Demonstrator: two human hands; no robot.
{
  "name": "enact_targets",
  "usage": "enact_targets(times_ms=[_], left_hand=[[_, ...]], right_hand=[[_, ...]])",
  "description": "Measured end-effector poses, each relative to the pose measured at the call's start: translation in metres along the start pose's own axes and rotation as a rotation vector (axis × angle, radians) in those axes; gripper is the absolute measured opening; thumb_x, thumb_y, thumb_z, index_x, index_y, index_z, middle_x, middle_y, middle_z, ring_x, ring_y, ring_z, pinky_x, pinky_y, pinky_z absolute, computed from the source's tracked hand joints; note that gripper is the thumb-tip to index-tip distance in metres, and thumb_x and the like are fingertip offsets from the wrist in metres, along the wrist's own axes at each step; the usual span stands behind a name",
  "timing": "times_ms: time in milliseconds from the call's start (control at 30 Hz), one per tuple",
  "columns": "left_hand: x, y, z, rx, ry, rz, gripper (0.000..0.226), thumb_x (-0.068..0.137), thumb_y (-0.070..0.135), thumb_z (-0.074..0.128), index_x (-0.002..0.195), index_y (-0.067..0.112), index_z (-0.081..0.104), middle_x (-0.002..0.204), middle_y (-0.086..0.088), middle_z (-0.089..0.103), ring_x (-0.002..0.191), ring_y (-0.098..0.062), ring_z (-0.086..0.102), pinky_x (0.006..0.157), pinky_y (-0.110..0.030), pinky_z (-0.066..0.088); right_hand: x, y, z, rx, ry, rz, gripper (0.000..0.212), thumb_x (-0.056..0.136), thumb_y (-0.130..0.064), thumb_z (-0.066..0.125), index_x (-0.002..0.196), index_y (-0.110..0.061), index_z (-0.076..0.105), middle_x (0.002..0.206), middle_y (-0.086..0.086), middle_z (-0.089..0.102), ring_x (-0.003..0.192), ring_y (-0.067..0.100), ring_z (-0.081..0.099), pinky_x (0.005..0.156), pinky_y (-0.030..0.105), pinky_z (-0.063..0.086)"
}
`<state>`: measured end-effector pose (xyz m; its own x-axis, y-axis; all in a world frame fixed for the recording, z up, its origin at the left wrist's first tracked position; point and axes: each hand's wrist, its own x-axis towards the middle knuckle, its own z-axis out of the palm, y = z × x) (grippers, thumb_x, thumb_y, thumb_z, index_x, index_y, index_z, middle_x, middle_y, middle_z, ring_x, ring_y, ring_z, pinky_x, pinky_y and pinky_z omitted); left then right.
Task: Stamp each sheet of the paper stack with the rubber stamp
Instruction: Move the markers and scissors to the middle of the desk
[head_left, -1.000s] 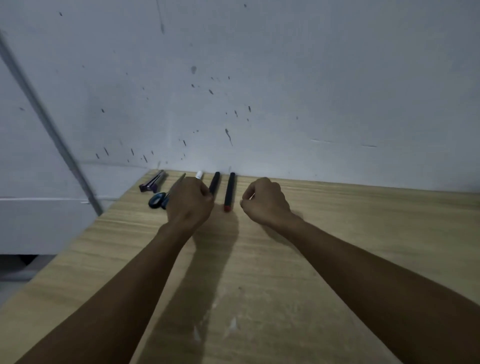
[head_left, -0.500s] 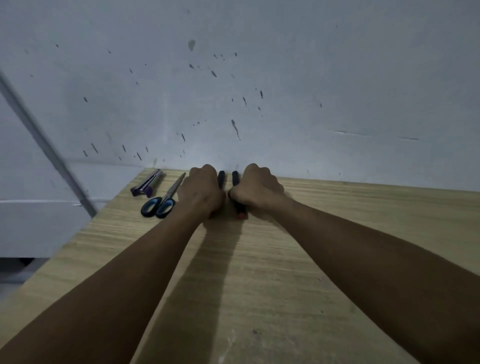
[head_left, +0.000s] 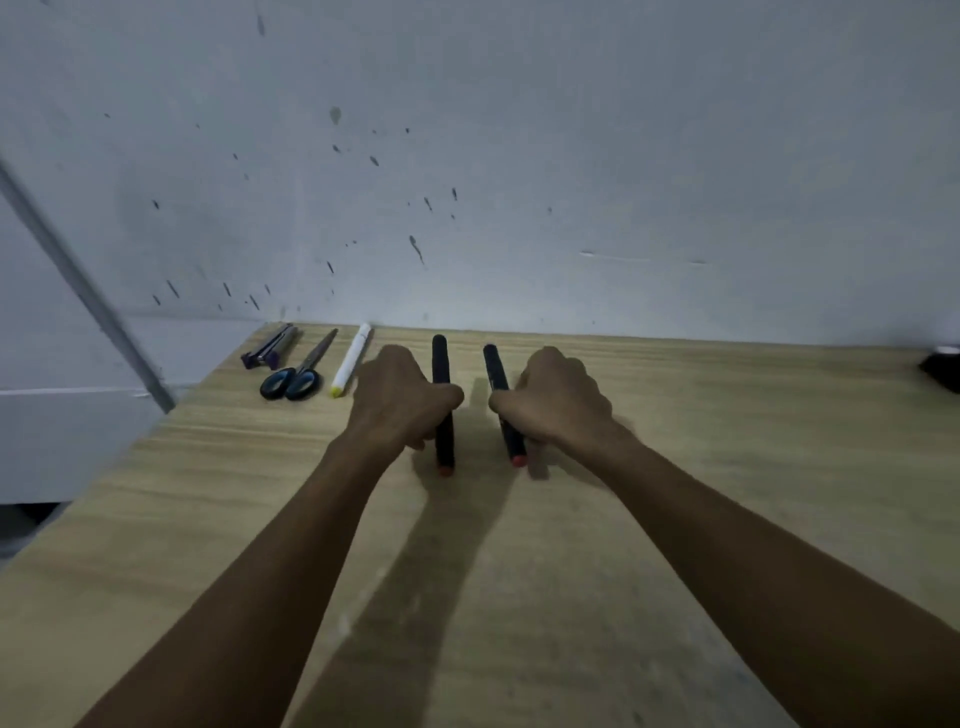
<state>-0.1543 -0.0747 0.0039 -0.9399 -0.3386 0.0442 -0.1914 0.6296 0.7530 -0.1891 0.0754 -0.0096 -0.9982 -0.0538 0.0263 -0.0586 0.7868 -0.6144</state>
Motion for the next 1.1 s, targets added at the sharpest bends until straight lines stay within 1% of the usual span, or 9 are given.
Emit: enact_targets(times_ms=[67, 133, 233, 367, 500, 633, 767, 933, 1100], left_hand=[[-0.029, 0.011, 0.007, -0.065, -0.04, -0.003, 0.019, 0.068, 0.012, 0.071, 0.07, -0.006, 0.066, 0.06, -0.017, 0.067, 0.041, -0.02, 0.065, 0.039, -0.026, 0.05], [-0.06, 0.023, 0.015, -0.099, -0.072, 0.007, 0.018, 0.069, 0.011, 0.073, 0.068, -0.006, 0.065, 0.058, -0.017, 0.066, 0.04, -0.019, 0.065, 0.039, -0.026, 0.051], [-0.104, 0.04, 0.031, -0.132, -0.121, 0.039, 0.018, 0.069, 0.011, 0.075, 0.066, -0.004, 0.067, 0.056, -0.015, 0.067, 0.041, -0.02, 0.065, 0.039, -0.027, 0.052], [-0.158, 0.061, 0.062, -0.135, -0.195, 0.098, 0.017, 0.07, 0.012, 0.076, 0.067, -0.002, 0.068, 0.056, -0.013, 0.067, 0.042, -0.019, 0.065, 0.04, -0.028, 0.054], [-0.198, 0.083, 0.095, -0.096, -0.27, 0.145, 0.02, 0.07, 0.015, 0.078, 0.071, -0.003, 0.068, 0.062, -0.014, 0.069, 0.046, -0.019, 0.067, 0.045, -0.038, 0.058], [-0.22, 0.102, 0.124, -0.048, -0.338, 0.153, 0.027, 0.069, 0.019, 0.079, 0.081, -0.001, 0.066, 0.074, -0.015, 0.068, 0.059, -0.023, 0.07, 0.053, -0.043, 0.06], [-0.23, 0.117, 0.15, -0.002, -0.378, 0.177, 0.032, 0.068, 0.02, 0.079, 0.087, 0.001, 0.062, 0.085, -0.015, 0.065, 0.07, -0.026, 0.069, 0.062, -0.046, 0.06], [-0.232, 0.136, 0.173, 0.048, -0.38, 0.208, 0.028, 0.068, 0.019, 0.079, 0.082, 0.005, 0.059, 0.081, -0.011, 0.063, 0.067, -0.023, 0.067, 0.058, -0.037, 0.06], [-0.232, 0.146, 0.188, 0.074, -0.373, 0.219, 0.033, 0.066, 0.019, 0.081, 0.073, 0.012, 0.049, 0.078, -0.008, 0.058, 0.064, -0.019, 0.062, 0.044, -0.027, 0.049]], right_hand=[[-0.03, 0.016, -0.016, 0.005, 0.023, 0.007, 0.026, 0.068, -0.041, 0.066, 0.079, -0.018, 0.062, 0.072, -0.001, 0.066, 0.061, 0.019, 0.064, 0.052, 0.027, 0.046], [-0.061, 0.036, -0.033, 0.011, 0.046, 0.002, 0.025, 0.069, -0.041, 0.067, 0.077, -0.018, 0.065, 0.068, -0.002, 0.067, 0.059, 0.018, 0.066, 0.058, 0.034, 0.057], [-0.107, 0.067, -0.059, 0.0, 0.092, 0.016, 0.023, 0.071, -0.041, 0.069, 0.071, -0.018, 0.068, 0.063, -0.003, 0.068, 0.054, 0.017, 0.067, 0.061, 0.039, 0.06], [-0.159, 0.11, -0.087, -0.059, 0.183, 0.056, 0.022, 0.071, -0.041, 0.071, 0.067, -0.02, 0.067, 0.059, -0.006, 0.066, 0.053, 0.013, 0.064, 0.057, 0.035, 0.059], [-0.199, 0.15, -0.112, -0.124, 0.278, 0.107, 0.024, 0.073, -0.045, 0.07, 0.068, -0.023, 0.065, 0.057, -0.009, 0.063, 0.051, 0.01, 0.062, 0.053, 0.028, 0.054], [-0.224, 0.185, -0.128, -0.203, 0.327, 0.161, 0.025, 0.078, -0.049, 0.067, 0.077, -0.025, 0.062, 0.067, -0.006, 0.063, 0.058, 0.013, 0.063, 0.06, 0.033, 0.057], [-0.235, 0.208, -0.138, -0.244, 0.356, 0.213, 0.026, 0.079, -0.049, 0.064, 0.08, -0.023, 0.061, 0.075, -0.002, 0.062, 0.068, 0.019, 0.062, 0.063, 0.031, 0.053], [-0.234, 0.225, -0.15, -0.248, 0.374, 0.248, 0.027, 0.08, -0.048, 0.064, 0.082, -0.021, 0.061, 0.08, 0.002, 0.063, 0.074, 0.023, 0.063, 0.066, 0.031, 0.051], [-0.232, 0.234, -0.148, -0.28, 0.385, 0.238, 0.027, 0.078, -0.048, 0.066, 0.082, -0.022, 0.06, 0.081, -0.001, 0.059, 0.072, 0.02, 0.056, 0.06, 0.029, 0.04]])
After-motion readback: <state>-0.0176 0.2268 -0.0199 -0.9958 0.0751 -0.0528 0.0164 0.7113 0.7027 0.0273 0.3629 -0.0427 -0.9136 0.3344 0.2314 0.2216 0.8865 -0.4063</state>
